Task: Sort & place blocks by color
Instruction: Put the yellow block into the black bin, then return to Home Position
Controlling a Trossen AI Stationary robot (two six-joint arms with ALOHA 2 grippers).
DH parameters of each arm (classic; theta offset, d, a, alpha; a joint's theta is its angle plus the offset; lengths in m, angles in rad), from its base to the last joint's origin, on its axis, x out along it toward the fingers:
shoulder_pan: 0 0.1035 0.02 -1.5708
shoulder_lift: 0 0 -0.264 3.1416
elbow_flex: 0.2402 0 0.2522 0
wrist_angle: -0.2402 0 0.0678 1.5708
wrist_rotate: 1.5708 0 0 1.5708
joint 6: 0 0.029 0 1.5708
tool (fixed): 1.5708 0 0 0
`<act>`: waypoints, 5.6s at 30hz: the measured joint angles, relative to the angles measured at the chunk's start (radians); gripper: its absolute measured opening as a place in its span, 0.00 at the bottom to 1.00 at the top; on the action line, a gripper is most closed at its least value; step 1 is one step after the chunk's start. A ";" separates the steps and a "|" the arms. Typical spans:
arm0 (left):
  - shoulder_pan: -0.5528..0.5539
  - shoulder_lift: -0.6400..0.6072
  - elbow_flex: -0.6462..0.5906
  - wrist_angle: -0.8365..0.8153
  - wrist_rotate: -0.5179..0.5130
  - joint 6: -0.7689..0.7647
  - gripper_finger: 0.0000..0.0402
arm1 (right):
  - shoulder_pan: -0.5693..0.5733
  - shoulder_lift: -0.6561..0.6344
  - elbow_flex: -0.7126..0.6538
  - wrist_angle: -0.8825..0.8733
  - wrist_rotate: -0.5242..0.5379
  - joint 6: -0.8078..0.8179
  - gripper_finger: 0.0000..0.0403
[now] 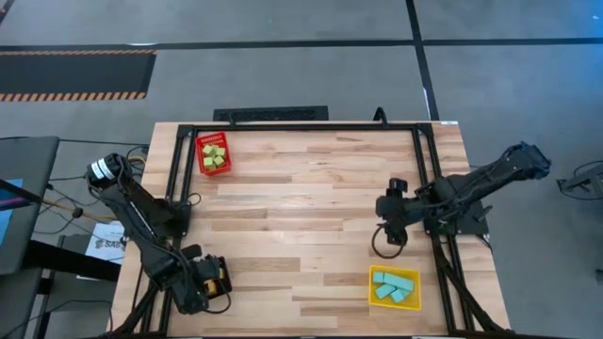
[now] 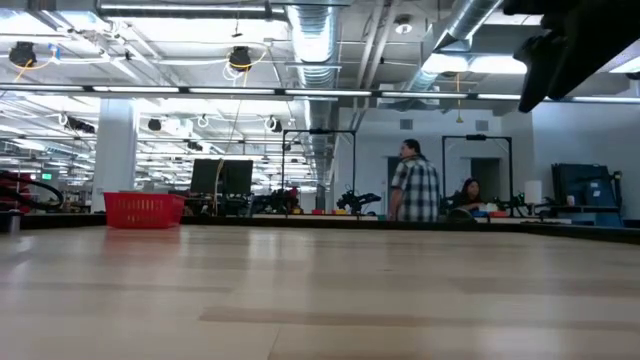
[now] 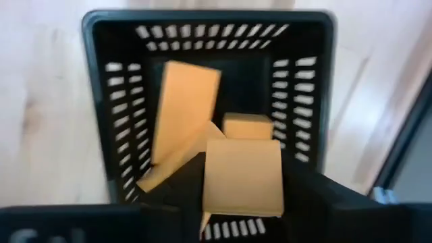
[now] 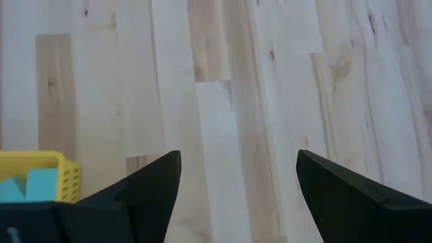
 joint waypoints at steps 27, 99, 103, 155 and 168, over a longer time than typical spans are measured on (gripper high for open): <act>0.545 -0.339 0.074 0.122 -0.627 0.694 0.80 | -0.227 -0.093 0.000 0.773 -0.165 -0.172 0.77; 0.938 -1.358 -0.873 0.899 -0.204 1.083 0.00 | -0.607 -0.700 -0.916 1.114 -0.444 -0.235 0.08; 0.938 -1.358 -0.874 0.899 -0.204 1.083 0.00 | -0.607 -0.700 -0.916 1.111 -0.444 -0.235 0.09; 0.938 -1.358 -0.875 0.899 -0.205 1.081 0.00 | -0.607 -0.700 -0.918 1.102 -0.444 -0.234 0.08; 0.938 -1.358 -0.875 0.900 -0.205 1.081 0.00 | -0.606 -0.700 -0.918 1.102 -0.444 -0.234 0.08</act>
